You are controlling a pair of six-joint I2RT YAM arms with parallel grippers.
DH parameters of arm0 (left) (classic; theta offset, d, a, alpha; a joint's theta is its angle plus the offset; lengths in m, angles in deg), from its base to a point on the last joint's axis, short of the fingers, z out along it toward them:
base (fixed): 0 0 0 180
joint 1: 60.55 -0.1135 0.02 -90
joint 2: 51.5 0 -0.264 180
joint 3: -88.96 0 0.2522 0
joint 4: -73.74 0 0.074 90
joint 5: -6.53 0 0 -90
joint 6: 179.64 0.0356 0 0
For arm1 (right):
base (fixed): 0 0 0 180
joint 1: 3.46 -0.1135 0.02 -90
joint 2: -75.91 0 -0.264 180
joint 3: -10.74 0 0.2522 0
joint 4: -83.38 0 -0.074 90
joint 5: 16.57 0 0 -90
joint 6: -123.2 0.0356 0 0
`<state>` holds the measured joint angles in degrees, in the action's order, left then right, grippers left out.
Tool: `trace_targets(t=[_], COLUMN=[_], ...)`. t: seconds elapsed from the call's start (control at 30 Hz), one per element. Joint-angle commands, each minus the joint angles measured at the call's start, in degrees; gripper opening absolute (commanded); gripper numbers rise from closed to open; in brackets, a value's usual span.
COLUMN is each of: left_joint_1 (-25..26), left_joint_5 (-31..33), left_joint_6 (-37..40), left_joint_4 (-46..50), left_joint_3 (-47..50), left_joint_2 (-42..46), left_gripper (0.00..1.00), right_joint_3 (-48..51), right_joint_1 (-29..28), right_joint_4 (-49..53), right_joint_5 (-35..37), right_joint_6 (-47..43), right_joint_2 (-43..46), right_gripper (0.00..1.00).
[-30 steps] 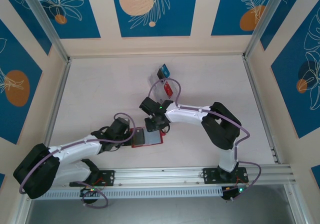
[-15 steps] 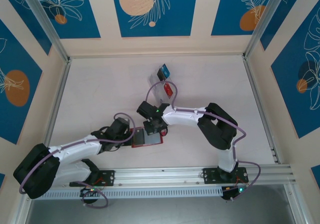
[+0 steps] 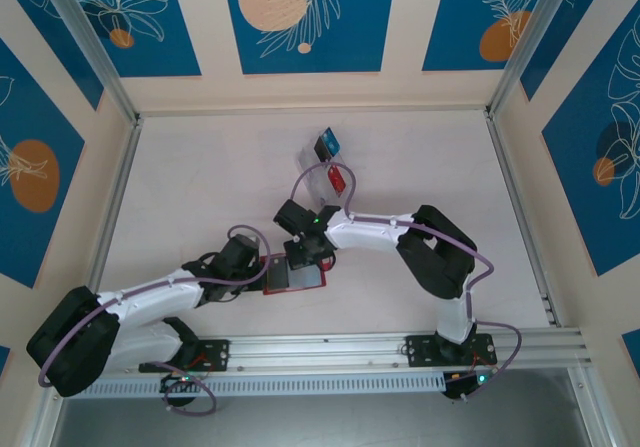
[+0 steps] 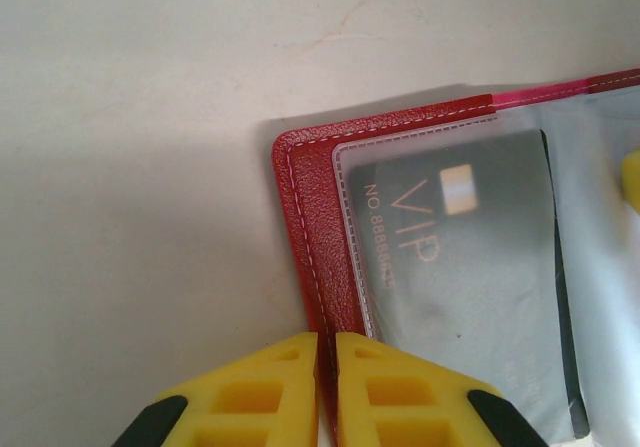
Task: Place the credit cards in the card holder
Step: Insert the credit card into the card slot.
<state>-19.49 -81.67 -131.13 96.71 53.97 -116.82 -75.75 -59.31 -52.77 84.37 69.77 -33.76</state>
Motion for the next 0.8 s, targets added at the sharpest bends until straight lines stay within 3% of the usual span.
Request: trace_targets(t=[0.0,0.13,0.23,0.37,0.5,0.77], left_joint_1=[0.55,0.59,0.59,0.6,0.53,0.58], left_joint_5=[0.47,0.48,0.66,0.49,0.39,0.73], left_joint_6=[0.27,0.28,0.18,0.18,0.1,-0.01], left_joint_4=[3.76,3.7,3.75,3.45,3.44,4.23], left_joint_3=[1.28,1.2,1.28,1.38,1.41,1.55], left_joint_2=[-0.68,-0.77,-0.6,-1.08,-0.92,-0.12], left_gripper=[0.11,0.11,0.11,0.11,0.11,0.11], right_joint_3=[1.15,0.68,0.75,-1.16,-2.82,-3.48], right_joint_1=[0.57,1.01,1.01,1.01,1.12,1.42], right_joint_4=[-2.59,-3.08,-1.39,3.24,6.02,6.17], right_joint_5=[-5.64,-7.88,-4.35,2.03,5.01,5.21], right_joint_6=[-0.12,0.16,-0.31,-2.78,-4.69,-5.99], right_joint_2=[2.14,0.69,2.3,3.12,1.34,-1.48], right_gripper=[0.0,0.0,0.01,0.19,0.29,0.36])
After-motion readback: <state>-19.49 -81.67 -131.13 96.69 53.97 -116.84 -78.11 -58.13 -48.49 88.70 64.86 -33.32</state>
